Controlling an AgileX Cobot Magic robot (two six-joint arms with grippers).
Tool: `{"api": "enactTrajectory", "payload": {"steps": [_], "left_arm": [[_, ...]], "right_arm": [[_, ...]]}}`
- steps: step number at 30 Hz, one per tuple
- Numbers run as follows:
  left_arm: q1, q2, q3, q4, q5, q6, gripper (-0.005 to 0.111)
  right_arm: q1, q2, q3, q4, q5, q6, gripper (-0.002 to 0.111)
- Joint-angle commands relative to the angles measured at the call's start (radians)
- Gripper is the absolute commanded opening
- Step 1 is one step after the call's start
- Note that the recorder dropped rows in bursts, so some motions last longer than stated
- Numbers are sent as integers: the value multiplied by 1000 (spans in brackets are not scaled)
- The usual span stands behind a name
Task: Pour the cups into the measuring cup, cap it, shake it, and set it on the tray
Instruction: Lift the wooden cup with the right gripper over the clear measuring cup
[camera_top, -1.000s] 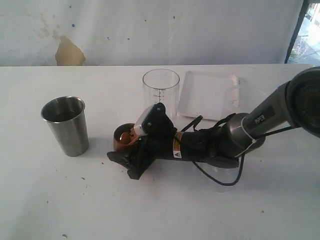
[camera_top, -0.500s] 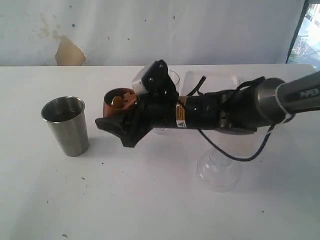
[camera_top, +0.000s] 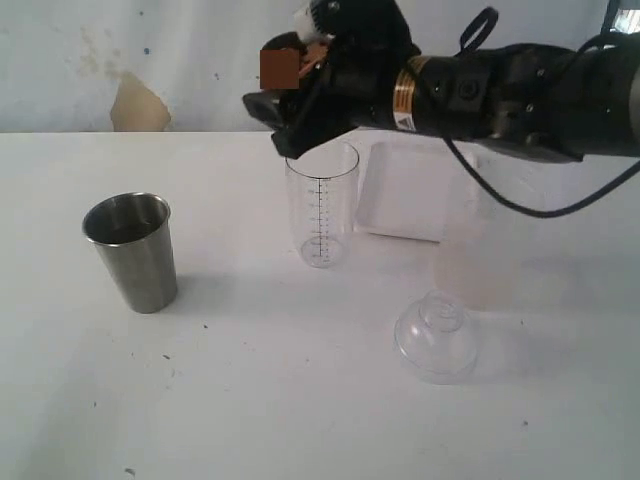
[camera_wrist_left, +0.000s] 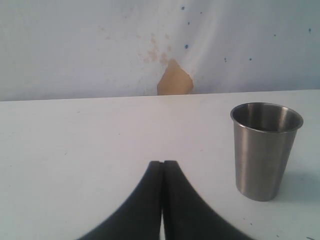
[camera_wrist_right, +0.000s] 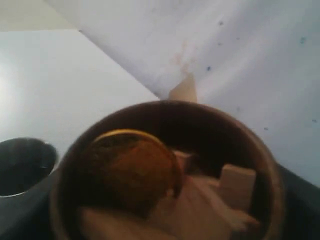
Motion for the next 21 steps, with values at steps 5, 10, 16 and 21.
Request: {"api": "enactTrajectory", "payload": {"steps": [5,10,16,21], "left_arm": [[-4,-4,5,-5,-9,0,0],[-4,-4,5,-5,-9,0,0],[-4,-4,5,-5,-9,0,0],[-4,-4,5,-5,-9,0,0]], "right_arm": [[-133,24,-71,16,52,-61,0],[-166,102,-107,16,35,-183,0],[-166,196,-194,8,10,-251,0],[-166,236,-225,1,-32,-357,0]]}}
